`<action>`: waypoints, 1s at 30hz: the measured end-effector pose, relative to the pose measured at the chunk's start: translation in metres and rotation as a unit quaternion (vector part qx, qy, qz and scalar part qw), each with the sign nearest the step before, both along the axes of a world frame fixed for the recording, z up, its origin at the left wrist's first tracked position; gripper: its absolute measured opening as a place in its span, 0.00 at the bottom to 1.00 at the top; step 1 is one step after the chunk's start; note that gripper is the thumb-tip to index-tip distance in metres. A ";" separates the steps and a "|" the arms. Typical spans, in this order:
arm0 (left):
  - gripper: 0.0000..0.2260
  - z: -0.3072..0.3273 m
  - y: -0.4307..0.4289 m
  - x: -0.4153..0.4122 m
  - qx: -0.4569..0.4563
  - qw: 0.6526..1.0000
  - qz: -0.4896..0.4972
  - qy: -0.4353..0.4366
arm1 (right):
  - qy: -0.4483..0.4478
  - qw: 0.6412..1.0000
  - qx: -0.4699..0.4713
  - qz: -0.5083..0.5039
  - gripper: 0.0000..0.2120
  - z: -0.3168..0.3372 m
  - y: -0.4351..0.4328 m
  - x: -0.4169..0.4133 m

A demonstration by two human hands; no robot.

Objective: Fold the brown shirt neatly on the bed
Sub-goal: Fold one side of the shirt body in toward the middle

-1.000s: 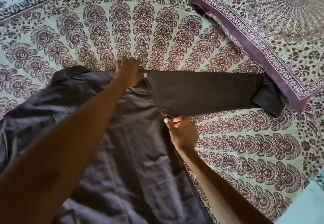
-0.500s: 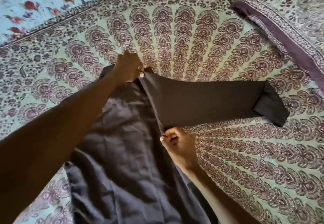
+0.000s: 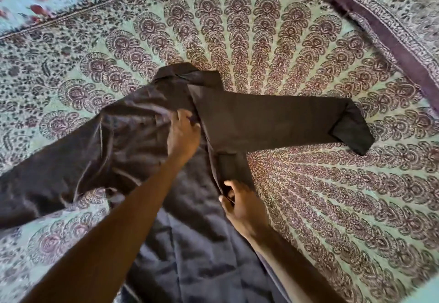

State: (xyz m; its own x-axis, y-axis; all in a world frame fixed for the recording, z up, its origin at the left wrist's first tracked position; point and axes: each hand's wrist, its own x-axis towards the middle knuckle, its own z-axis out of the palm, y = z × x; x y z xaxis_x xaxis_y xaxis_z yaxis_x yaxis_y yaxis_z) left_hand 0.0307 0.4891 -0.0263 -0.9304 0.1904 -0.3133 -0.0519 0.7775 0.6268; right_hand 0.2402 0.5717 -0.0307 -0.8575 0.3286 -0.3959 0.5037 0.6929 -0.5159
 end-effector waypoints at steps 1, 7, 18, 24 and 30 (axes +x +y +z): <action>0.15 0.001 -0.003 0.022 0.009 1.000 0.000 -0.012 | -0.007 1.000 0.021 0.011 0.18 0.003 0.004 0.017; 0.22 0.012 -0.003 0.136 -0.006 0.985 0.038 -0.167 | -0.082 0.993 0.079 0.037 0.19 0.017 0.028 0.111; 0.17 -0.001 -0.025 0.213 0.059 0.935 0.116 -0.331 | -0.115 0.986 0.055 0.110 0.19 0.050 -0.015 0.210; 0.07 0.003 -0.044 0.262 0.087 0.925 0.101 -0.356 | -0.100 0.978 0.069 0.168 0.25 0.041 -0.052 0.261; 0.07 0.003 -0.066 0.316 0.088 0.913 0.072 -0.392 | -0.084 0.981 0.126 0.120 0.38 0.027 -0.076 0.308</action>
State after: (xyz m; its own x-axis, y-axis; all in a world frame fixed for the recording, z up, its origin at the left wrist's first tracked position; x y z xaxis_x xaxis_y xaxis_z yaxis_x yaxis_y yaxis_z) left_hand 0.3468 0.4234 -0.0228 -0.4531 0.1951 -0.8698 -0.6316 0.6183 0.4677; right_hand 0.5479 0.4958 -0.0041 -0.8522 0.2302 -0.4699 0.3730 0.8970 -0.2372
